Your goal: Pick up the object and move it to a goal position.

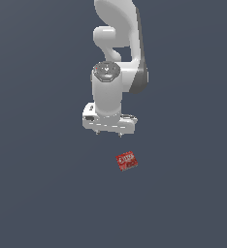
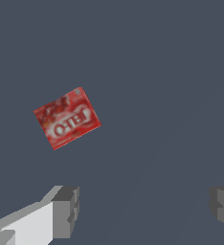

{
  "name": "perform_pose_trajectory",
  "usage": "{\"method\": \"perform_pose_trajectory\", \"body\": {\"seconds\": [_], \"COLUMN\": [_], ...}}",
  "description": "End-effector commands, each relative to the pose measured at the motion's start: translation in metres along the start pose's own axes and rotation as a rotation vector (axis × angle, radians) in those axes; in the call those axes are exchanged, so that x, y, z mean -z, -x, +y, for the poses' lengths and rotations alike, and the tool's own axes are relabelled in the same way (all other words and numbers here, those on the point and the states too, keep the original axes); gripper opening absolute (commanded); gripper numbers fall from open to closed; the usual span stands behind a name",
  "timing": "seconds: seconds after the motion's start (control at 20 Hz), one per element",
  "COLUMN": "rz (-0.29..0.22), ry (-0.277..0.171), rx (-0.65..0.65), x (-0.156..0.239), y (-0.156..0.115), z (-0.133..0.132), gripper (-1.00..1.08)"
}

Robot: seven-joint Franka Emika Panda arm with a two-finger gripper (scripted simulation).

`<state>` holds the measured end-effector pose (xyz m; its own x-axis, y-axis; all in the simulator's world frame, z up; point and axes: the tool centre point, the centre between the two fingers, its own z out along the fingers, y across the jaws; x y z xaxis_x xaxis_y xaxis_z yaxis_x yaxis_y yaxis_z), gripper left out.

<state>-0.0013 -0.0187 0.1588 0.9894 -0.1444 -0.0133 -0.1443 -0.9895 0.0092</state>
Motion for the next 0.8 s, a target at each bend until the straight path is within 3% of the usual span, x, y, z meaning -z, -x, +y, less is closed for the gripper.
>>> {"method": "perform_pose_trajectory", "body": {"seconds": [0.0, 0.75], "rz": [0.0, -0.001], "ry": [-0.002, -0.011], "rx": [-0.039, -0.395], "x": [-0.003, -0.031], "y": [-0.002, -0.023], "z": [-0.003, -0.031], "gripper": [1.0, 1.0]}}
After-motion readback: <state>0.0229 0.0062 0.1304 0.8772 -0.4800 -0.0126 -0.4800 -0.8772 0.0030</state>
